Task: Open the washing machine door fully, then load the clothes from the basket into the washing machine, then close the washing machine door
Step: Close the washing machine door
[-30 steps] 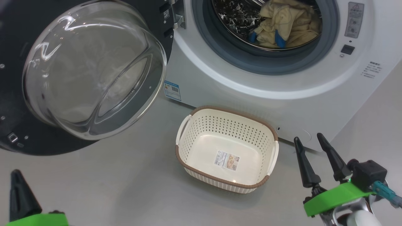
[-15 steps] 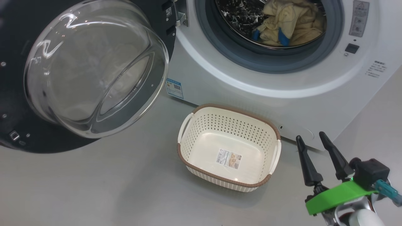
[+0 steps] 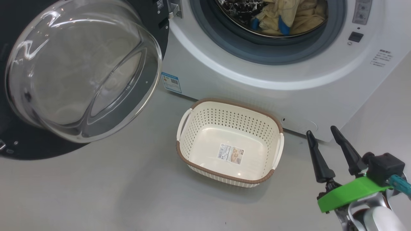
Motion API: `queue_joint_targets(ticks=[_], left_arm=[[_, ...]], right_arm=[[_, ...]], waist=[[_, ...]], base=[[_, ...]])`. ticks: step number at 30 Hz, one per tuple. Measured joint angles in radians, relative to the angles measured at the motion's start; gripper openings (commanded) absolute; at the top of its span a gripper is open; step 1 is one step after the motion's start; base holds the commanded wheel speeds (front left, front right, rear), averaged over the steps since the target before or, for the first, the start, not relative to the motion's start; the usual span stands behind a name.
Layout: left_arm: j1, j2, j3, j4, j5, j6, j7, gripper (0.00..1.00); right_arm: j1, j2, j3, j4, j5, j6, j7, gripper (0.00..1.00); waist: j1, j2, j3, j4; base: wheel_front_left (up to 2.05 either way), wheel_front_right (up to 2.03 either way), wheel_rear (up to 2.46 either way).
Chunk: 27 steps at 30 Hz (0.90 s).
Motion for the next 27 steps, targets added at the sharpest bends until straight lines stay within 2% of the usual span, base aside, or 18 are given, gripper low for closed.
queue_joint_targets(ticks=[6,15,21,27], left_arm=[[-0.111,0.059,-0.021,0.141,-0.062,-0.043,0.126,0.00],[-0.175,0.074,-0.055,0.240,-0.142,-0.115,0.251,0.00],[-0.184,0.081,-0.077,0.269,-0.179,-0.139,0.358,0.00],[-0.182,0.081,-0.098,0.267,-0.220,-0.141,0.452,0.00]], right_arm=[[-0.017,-0.016,-0.003,-0.025,0.000,0.000,0.029,1.00],[-0.026,-0.031,-0.001,-0.036,0.000,0.000,0.051,1.00],[-0.037,-0.033,0.006,-0.039,0.000,0.000,0.051,1.00],[-0.037,-0.035,0.007,-0.038,0.001,0.000,0.051,1.00]], waist=[[0.0000,0.0000,0.034,-0.019],[0.0001,0.0000,0.061,-0.032],[0.0000,0.0000,0.053,-0.038],[0.0000,0.0000,0.044,-0.034]], base=[[0.00,0.00,0.00],[0.00,0.00,0.00],[0.00,0.00,0.00],[0.00,0.00,0.00]])
